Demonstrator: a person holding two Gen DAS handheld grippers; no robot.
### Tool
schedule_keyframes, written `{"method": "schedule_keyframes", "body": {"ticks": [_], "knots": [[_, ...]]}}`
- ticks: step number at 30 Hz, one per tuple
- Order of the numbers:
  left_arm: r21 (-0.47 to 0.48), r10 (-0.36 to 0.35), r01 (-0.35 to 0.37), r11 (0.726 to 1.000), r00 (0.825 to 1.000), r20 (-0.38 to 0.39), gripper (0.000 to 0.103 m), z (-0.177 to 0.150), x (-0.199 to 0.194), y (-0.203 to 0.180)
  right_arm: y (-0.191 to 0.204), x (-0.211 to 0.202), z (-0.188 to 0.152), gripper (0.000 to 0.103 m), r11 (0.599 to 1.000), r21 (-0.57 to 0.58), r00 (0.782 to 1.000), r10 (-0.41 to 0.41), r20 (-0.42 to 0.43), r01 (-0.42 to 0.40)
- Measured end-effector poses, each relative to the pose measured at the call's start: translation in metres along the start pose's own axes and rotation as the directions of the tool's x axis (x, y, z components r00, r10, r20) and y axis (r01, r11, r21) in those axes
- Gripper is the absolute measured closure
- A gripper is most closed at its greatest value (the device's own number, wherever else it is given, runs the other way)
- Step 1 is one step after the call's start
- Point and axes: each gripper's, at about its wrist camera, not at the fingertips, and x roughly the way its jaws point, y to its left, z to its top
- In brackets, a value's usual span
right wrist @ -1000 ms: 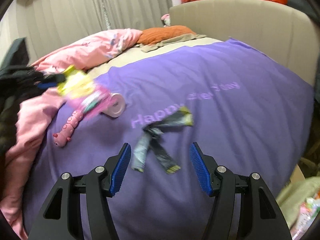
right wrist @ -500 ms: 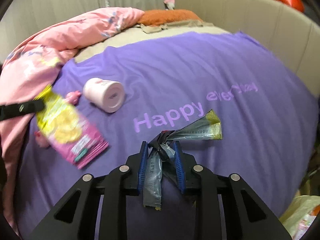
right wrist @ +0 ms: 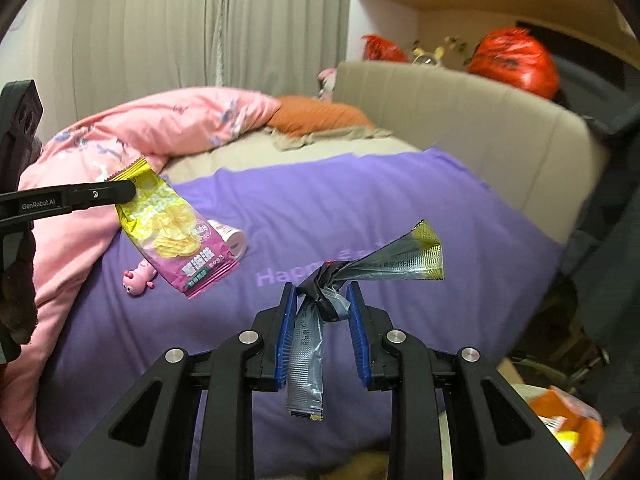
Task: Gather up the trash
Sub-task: 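Carry the chip bag and grey strip wrapper over the trash bin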
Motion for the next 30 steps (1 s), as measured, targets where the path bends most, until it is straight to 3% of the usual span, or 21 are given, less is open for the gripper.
{"method": "schedule_keyframes", "body": {"ticks": [7, 14, 22, 30], "knots": [[0.111, -0.037, 0.033, 0.993, 0.999, 0.037, 0.091, -0.002, -0.024, -0.087, -0.039, -0.075, -0.018, 0.078, 0.998, 0.049, 0.993, -0.05, 0.109, 0.045], [0.214, -0.12, 0.111, 0.97, 0.992, 0.031, 0.091, -0.016, -0.032, -0.176, -0.083, -0.146, -0.046, 0.078, 0.989, 0.103, 0.975, -0.126, 0.183, 0.108], [0.346, -0.184, 0.172, 0.922, 0.983, 0.001, 0.091, -0.039, -0.03, -0.265, -0.126, -0.199, -0.088, 0.078, 0.972, 0.173, 0.961, -0.195, 0.195, 0.161], [0.407, -0.2, 0.205, 0.89, 0.978, -0.053, 0.091, -0.056, -0.014, -0.305, -0.153, -0.219, -0.121, 0.078, 0.959, 0.22, 0.957, -0.22, 0.186, 0.178]]}}
